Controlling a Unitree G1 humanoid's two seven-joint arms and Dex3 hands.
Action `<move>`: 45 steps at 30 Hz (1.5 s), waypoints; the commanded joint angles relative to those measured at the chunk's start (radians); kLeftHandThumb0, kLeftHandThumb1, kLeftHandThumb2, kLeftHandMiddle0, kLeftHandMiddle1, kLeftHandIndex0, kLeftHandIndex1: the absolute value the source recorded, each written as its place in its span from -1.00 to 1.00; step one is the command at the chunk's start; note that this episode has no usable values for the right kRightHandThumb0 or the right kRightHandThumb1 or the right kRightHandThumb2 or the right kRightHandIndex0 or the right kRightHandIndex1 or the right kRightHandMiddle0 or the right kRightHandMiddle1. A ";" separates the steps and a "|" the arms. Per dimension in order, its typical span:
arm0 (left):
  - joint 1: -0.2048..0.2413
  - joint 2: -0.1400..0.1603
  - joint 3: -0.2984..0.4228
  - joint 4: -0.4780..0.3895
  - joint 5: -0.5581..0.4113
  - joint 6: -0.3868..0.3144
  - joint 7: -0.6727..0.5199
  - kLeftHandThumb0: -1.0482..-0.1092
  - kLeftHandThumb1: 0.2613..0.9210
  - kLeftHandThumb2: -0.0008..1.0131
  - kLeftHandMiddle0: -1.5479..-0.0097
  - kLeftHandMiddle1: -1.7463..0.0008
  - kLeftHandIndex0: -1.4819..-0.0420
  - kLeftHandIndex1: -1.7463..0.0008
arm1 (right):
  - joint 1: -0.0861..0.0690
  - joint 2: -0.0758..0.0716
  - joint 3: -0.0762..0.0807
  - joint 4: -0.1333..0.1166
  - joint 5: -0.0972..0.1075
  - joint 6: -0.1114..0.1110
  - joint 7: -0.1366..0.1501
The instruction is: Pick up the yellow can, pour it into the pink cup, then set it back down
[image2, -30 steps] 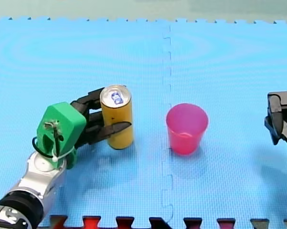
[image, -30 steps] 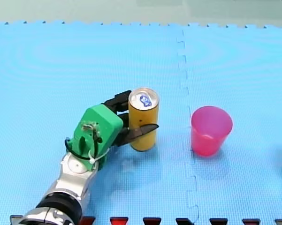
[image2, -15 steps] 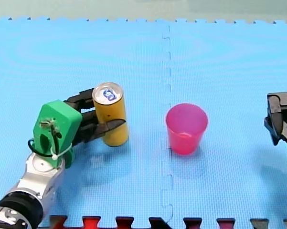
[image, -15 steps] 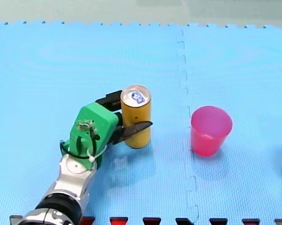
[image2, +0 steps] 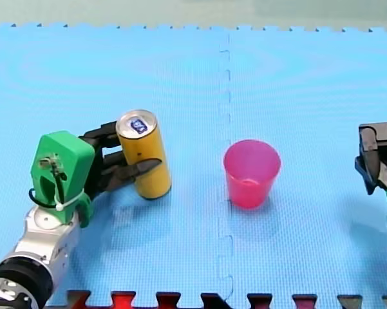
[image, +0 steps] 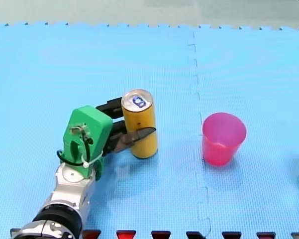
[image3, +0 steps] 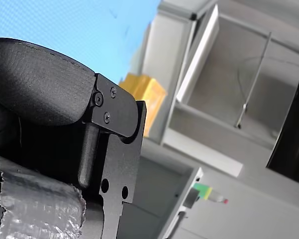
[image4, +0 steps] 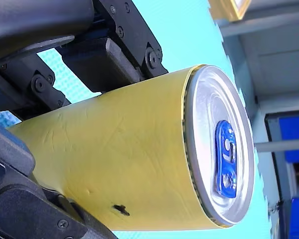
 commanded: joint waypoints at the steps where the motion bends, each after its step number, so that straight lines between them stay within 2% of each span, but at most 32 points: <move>1: -0.027 -0.014 0.009 -0.029 -0.011 -0.047 0.020 0.46 0.55 -1.00 -0.73 0.96 -0.64 0.98 | -0.008 0.001 0.002 0.006 -0.003 0.005 -0.008; 5: -0.050 -0.029 -0.008 -0.046 0.018 -0.090 0.085 0.46 0.54 -1.00 -0.75 0.97 -0.65 0.98 | -0.015 0.007 0.006 0.015 -0.008 0.008 -0.018; 10: -0.067 -0.043 -0.012 -0.045 0.024 -0.103 0.108 0.46 0.51 -1.00 -0.75 0.97 -0.66 0.99 | -0.021 0.020 0.004 0.021 0.005 0.009 -0.015; 14: -0.067 -0.045 -0.064 -0.054 0.105 -0.111 0.222 0.46 0.50 -1.00 -0.75 0.98 -0.66 0.99 | -0.020 0.029 0.004 0.018 0.013 0.008 -0.009; 18: -0.063 -0.034 -0.119 -0.060 0.190 -0.117 0.328 0.46 0.50 -1.00 -0.75 0.99 -0.66 1.00 | -0.018 0.036 0.002 0.017 0.018 0.003 -0.005; 20: -0.061 -0.030 -0.137 -0.061 0.217 -0.120 0.362 0.46 0.49 -1.00 -0.75 0.99 -0.66 1.00 | -0.015 0.037 0.003 0.016 0.016 0.001 -0.008; 24: -0.063 -0.022 -0.175 -0.056 0.268 -0.114 0.424 0.45 0.49 -1.00 -0.75 0.99 -0.66 1.00 | -0.014 0.034 0.008 0.016 -0.003 -0.004 -0.029; 28: -0.072 -0.023 -0.214 -0.051 0.314 -0.097 0.483 0.44 0.49 -1.00 -0.74 0.99 -0.66 1.00 | -0.015 0.035 0.010 0.019 -0.011 -0.007 -0.039; 35: -0.100 -0.030 -0.283 -0.047 0.389 -0.066 0.560 0.42 0.47 -1.00 -0.74 1.00 -0.65 1.00 | -0.015 0.037 0.013 0.025 -0.015 -0.015 -0.047; 45: -0.145 -0.050 -0.335 -0.062 0.429 -0.018 0.610 0.37 0.45 -1.00 -0.70 1.00 -0.64 1.00 | -0.021 0.041 0.012 0.043 -0.014 -0.029 -0.050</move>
